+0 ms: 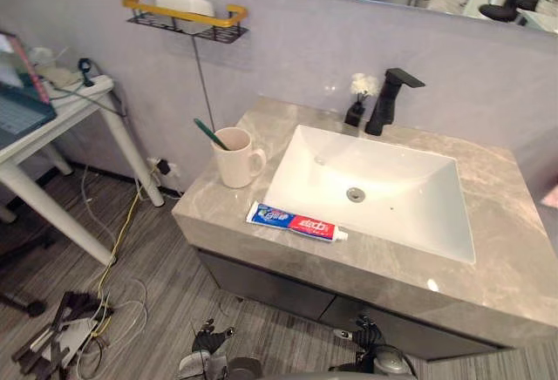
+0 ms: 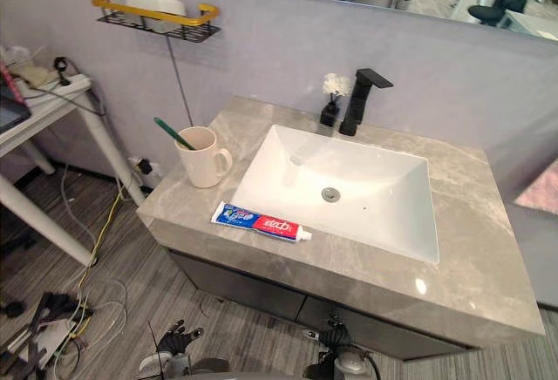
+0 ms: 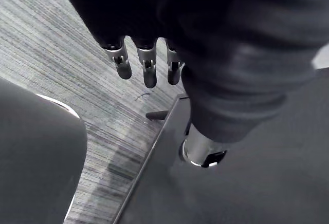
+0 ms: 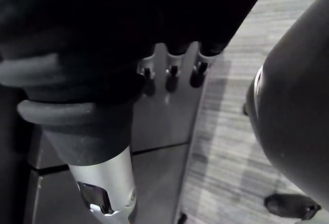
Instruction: Organize washtable
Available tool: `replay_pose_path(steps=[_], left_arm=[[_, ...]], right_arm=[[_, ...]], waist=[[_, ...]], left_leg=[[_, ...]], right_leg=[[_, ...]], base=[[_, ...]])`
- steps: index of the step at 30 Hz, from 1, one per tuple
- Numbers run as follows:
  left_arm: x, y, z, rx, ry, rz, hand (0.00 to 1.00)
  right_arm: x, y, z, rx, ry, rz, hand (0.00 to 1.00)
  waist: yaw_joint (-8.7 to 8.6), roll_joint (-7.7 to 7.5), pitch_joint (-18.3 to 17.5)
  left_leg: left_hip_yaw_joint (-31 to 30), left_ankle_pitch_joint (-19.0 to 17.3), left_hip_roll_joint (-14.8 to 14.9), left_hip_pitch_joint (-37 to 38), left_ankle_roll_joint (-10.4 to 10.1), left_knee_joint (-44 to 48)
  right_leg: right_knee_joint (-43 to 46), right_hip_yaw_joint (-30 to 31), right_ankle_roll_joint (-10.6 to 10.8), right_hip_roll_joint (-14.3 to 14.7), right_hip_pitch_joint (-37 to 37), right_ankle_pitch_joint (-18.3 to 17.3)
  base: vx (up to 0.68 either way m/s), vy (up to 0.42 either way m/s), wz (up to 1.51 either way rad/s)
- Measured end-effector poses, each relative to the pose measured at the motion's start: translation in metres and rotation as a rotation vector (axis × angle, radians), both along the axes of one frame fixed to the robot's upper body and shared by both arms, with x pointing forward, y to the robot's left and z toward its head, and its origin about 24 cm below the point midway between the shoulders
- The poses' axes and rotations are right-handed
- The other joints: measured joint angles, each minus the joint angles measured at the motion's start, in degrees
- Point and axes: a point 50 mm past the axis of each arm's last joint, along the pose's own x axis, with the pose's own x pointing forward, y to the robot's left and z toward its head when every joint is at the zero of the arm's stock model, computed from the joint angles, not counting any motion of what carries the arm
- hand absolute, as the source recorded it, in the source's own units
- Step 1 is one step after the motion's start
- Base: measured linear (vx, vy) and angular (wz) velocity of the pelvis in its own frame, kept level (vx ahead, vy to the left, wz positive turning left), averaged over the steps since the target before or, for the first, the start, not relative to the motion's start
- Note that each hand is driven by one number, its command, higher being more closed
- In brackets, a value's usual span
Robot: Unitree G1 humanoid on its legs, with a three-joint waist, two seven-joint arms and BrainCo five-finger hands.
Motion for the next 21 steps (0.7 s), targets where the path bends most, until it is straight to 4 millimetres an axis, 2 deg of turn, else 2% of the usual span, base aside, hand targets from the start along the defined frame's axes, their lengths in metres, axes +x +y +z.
replay_pose_path(steps=[1, 2, 4, 5, 6, 8, 9, 14, 16, 18, 19, 20, 21], left_arm=[[-0.002, 0.000, 0.000, -0.002, 0.004, 0.000, 0.00], [-0.003, -0.001, -0.001, -0.003, 0.007, 0.002, 0.00], [-0.003, -0.002, -0.001, -0.007, 0.009, 0.004, 0.00], [-0.005, -0.005, -0.002, -0.015, 0.018, 0.004, 0.00], [-0.007, -0.008, -0.003, -0.025, 0.022, 0.004, 0.00], [-0.010, -0.012, -0.005, -0.036, 0.031, 0.008, 0.00], [-0.011, -0.014, -0.005, -0.042, 0.033, 0.009, 0.00], [-0.011, -0.017, -0.005, -0.048, 0.033, 0.010, 0.00], [-0.009, -0.013, -0.004, -0.040, 0.023, 0.017, 0.00], [-0.002, -0.008, 0.000, -0.030, -0.016, 0.042, 0.00], [0.001, -0.008, 0.002, -0.037, -0.037, 0.065, 0.00], [0.003, -0.007, 0.003, -0.040, -0.045, 0.079, 0.00], [0.002, -0.007, 0.003, -0.045, -0.046, 0.092, 0.00]], right_arm=[[0.003, 0.000, 0.001, -0.001, -0.006, 0.005, 0.00], [0.004, 0.000, 0.001, -0.003, -0.010, 0.007, 0.00], [0.004, 0.001, 0.001, -0.005, -0.006, 0.015, 0.00], [0.002, -0.001, 0.000, -0.008, -0.003, 0.014, 0.00], [0.001, -0.003, -0.001, -0.018, 0.004, 0.019, 0.00], [-0.002, -0.007, -0.002, -0.026, 0.016, 0.010, 0.00], [-0.001, -0.010, -0.002, -0.028, 0.014, -0.005, 0.00], [-0.003, -0.014, -0.002, -0.030, 0.021, -0.031, 0.00], [-0.002, -0.014, -0.002, -0.031, 0.019, -0.031, 0.00], [0.002, -0.013, -0.001, -0.027, 0.007, -0.032, 0.00], [0.003, -0.012, -0.001, -0.023, 0.006, -0.038, 0.00], [0.003, -0.014, -0.001, -0.027, 0.007, -0.044, 0.00], [0.003, -0.015, -0.001, -0.035, 0.010, -0.059, 0.00]], waist=[[-0.02, 0.36, -0.20], [-0.09, 0.48, -0.16], [-0.07, 0.58, -0.12], [-0.08, 1.13, -0.28], [-0.05, 1.58, -0.76], [-0.06, 1.79, -2.13], [-0.06, 2.46, -2.33], [-0.01, 2.55, -2.21], [0.05, 2.17, -1.75], [0.23, 1.12, 0.48], [1.02, 1.63, 1.06], [1.67, 2.02, 1.27], [1.59, 2.08, 1.29]], left_leg=[[2.01, 0.40, 0.52, 0.57, 0.70, -1.11], [3.78, 0.92, 0.44, 1.47, 1.58, -2.67], [5.53, 0.99, 0.25, 3.42, 1.69, -4.02], [6.43, 1.14, 0.57, 5.56, 1.41, -5.30], [6.44, 1.82, 0.91, 6.76, 0.33, -7.11], [6.49, 2.87, 1.65, 6.89, -0.59, -9.16], [6.55, 3.51, 2.05, 6.81, -0.97, -9.97], [5.55, 4.78, 2.98, 7.00, -1.92, -10.88], [4.50, 4.75, 3.59, 5.46, -1.98, -6.73], [1.63, 4.73, 4.95, 0.55, -1.99, 4.76], [-0.46, 4.73, 5.78, -3.64, -1.95, 12.20], [-2.47, 3.84, 6.05, -4.67, -1.40, 14.34], [-4.41, 3.66, 5.98, -4.98, -1.23, 12.95]], right_leg=[[0.85, -4.27, -0.94, -1.00, -0.58, 0.55], [3.72, -14.15, -2.95, -3.80, -1.35, -0.38], [6.53, -26.17, -5.64, -7.30, -0.17, -2.59], [5.04, -29.30, -4.27, -7.88, 1.86, -2.96], [2.58, -29.00, -1.72, -6.59, 2.65, -1.15], [-0.46, -28.66, -1.91, -4.71, 2.66, 0.26], [-2.21, -28.58, -2.14, -3.72, 2.65, 1.30], [-5.12, -28.50, -3.06, -1.43, 4.26, 2.39], [-4.98, -28.47, -3.64, -1.35, 4.67, 1.82], [-4.90, -28.08, -4.16, -1.47, 4.95, 1.31], [-4.53, -27.09, -4.19, -0.81, 5.00, 1.05], [-4.37, -26.11, -4.02, -0.43, 4.94, 0.91], [-4.05, -25.52, -3.82, -0.27, 4.80, 0.81]], base=[[0.01, 0.097, -0.84], [-0.02, 0.032, -0.60], [-0.02, -0.004, -0.51], [0.04, -0.083, -0.45], [0.05, -0.096, -0.30], [0.06, -0.089, -0.19], [0.08, -0.080, -0.17], [0.06, -0.070, -0.06], [-0.02, -0.072, 0.02], [-0.06, -0.054, -0.08], [-0.05, -0.018, -0.37], [-0.01, 0.032, -0.52], [0.01, 0.062, -0.41]])
